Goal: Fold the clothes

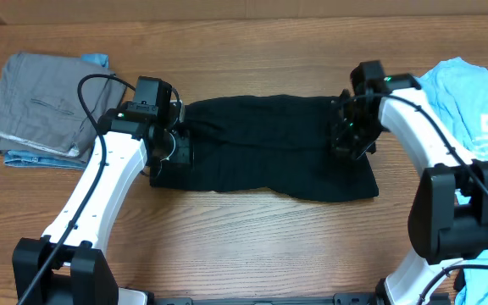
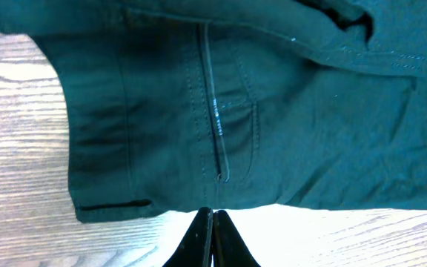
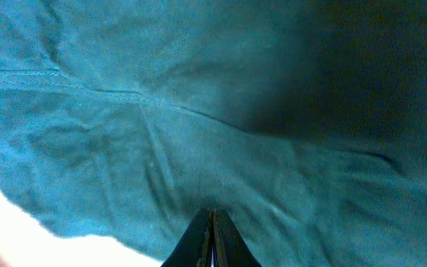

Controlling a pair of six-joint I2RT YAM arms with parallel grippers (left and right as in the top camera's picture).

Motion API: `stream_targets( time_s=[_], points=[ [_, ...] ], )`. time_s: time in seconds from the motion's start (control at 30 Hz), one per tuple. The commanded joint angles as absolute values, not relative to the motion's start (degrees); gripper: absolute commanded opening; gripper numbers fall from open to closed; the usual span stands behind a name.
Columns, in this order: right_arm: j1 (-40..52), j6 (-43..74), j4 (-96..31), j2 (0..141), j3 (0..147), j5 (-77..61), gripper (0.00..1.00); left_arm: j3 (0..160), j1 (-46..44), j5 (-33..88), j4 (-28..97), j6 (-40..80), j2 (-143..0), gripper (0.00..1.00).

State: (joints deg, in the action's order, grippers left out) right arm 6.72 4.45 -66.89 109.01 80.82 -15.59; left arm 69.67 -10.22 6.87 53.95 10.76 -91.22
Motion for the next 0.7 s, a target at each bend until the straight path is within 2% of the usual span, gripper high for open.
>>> stream_targets(
  time_s=[0.0, 0.13, 0.5, 0.67],
  points=[
    [8.2, 4.4, -61.8, 107.7, 76.2, -15.0, 0.04, 69.5, -11.2, 7.0, 53.0, 11.8, -91.5, 0.04],
    [9.0, 4.4, -55.6, 107.7, 72.5, -15.0, 0.04, 69.5, -11.3, 6.7, 51.6, 11.8, -91.5, 0.04],
    [9.0, 4.2, -53.1, 107.7, 72.3, -12.0, 0.04, 69.5, -11.3, 4.9, 46.7, 11.8, -103.0, 0.04],
    [9.0, 4.3, -50.2, 107.7, 72.3, -12.0, 0.04, 69.5, -11.3, 4.9, 42.5, 11.8, -103.9, 0.04]
  ],
)
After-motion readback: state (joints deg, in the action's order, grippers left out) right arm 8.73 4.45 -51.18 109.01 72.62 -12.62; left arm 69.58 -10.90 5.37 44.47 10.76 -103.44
